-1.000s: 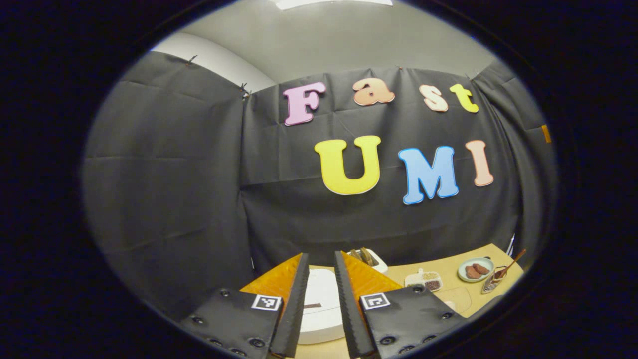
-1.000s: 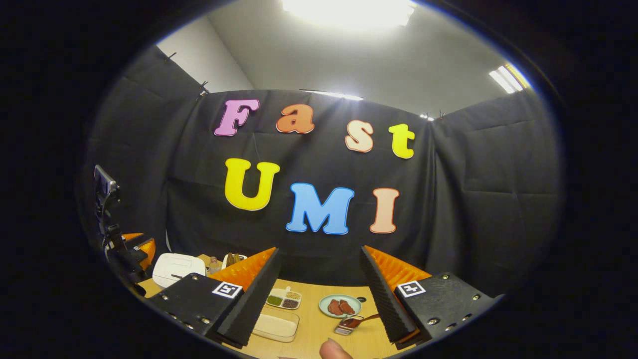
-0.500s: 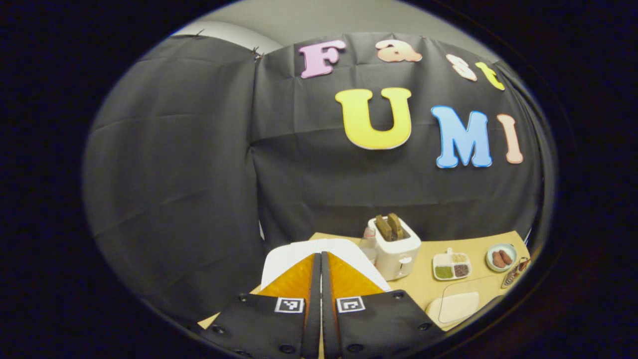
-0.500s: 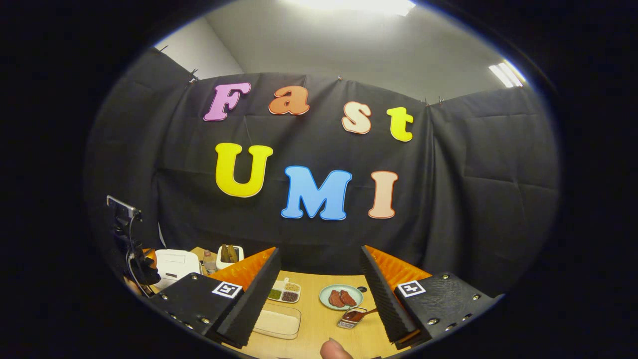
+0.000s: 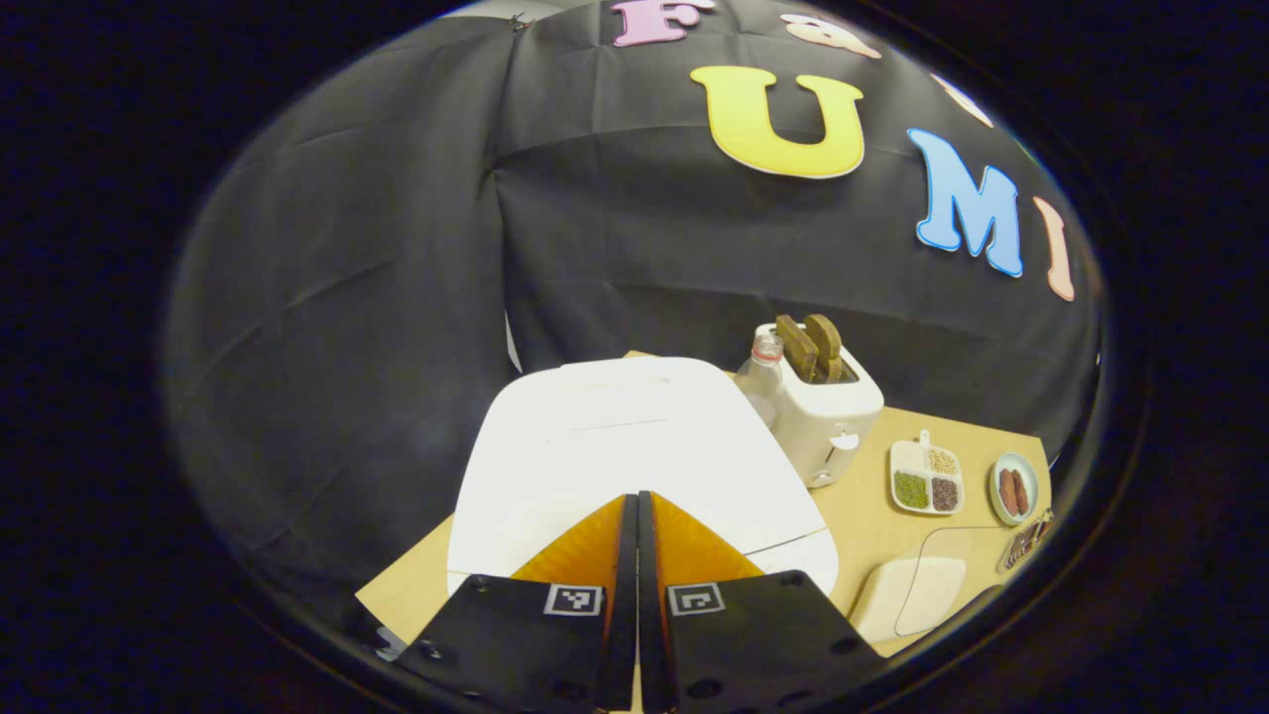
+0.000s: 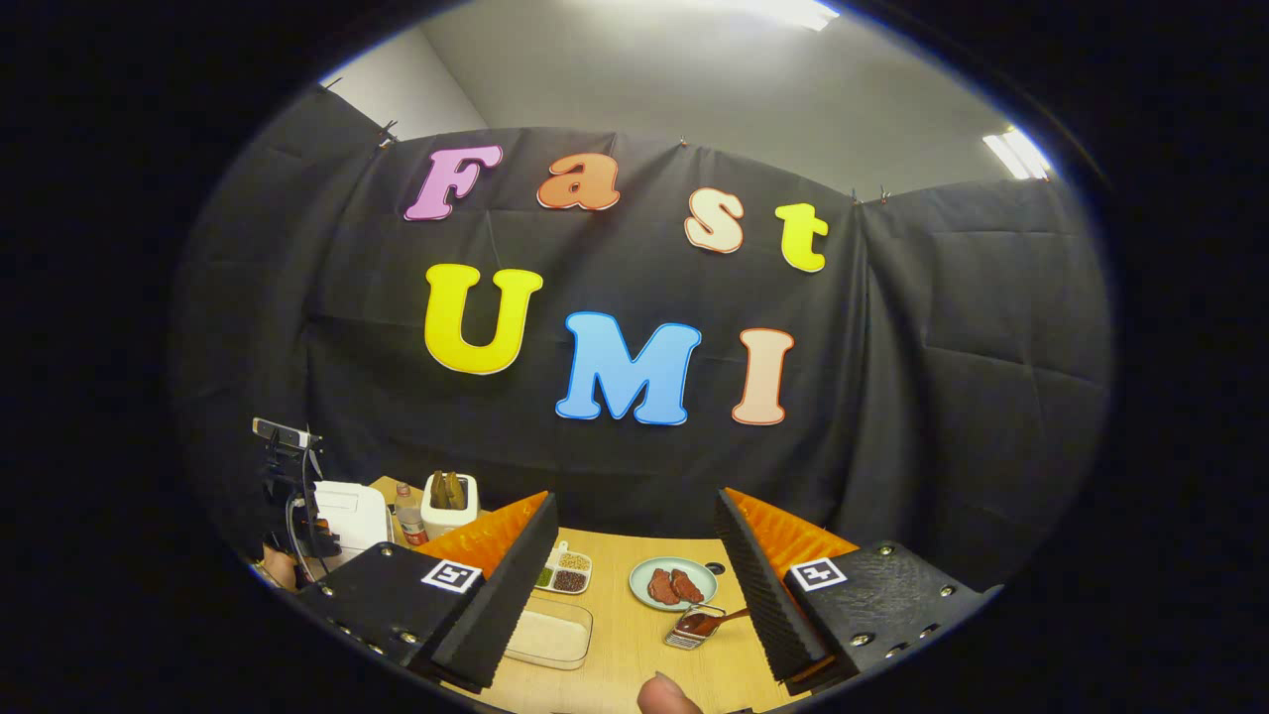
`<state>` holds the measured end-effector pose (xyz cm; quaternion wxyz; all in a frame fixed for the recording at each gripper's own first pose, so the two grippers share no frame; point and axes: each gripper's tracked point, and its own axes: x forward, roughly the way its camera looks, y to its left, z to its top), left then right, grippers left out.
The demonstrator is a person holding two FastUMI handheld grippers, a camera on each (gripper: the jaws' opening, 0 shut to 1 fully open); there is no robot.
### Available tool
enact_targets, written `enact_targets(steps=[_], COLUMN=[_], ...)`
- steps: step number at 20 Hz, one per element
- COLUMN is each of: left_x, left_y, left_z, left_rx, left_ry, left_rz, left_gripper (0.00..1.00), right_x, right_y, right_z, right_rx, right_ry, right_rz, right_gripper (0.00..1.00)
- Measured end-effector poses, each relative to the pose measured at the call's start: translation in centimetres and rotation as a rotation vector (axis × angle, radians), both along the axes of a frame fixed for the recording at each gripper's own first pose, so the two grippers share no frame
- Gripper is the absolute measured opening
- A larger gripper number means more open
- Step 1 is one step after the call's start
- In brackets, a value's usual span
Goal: Close the left gripper, press the button to open the rice cooker; take a wooden spoon from the chopstick holder with the right hand, scoop a spoonful of rice and pour it into the rice cooker, then put the wooden spoon back into the chopstick holder.
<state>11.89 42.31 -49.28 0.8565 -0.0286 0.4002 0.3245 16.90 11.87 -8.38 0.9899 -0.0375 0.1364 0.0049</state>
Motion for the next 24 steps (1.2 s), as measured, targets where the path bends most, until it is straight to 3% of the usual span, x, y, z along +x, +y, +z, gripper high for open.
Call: enact_targets(steps=[2,5,14,24], left_x=[-0.7,0.0,3.0,3.7], left_y=[-0.4,-0.3,1.1,0.3], left_z=[-1.5,-0.8,8.0,13.6], left_rx=[-0.017,0.034,0.176,0.246], left_ry=[0.043,0.043,-0.228,-0.318], left_rz=[0.003,-0.023,-0.054,-0.111], left_gripper=[0.1,0.1,0.1,0.1], right_x=[0.1,-0.2,-1.4,-3.2], right_y=[0.1,0.2,-0.2,-1.3], right_z=[-0.1,-0.2,-0.3,0.7], right_rx=[-0.002,-0.011,0.002,0.003], right_ry=[0.001,0.004,0.004,-0.016], right_rz=[0.001,0.003,-0.004,-0.029], right_gripper=[0.97,0.97,0.97,0.97])
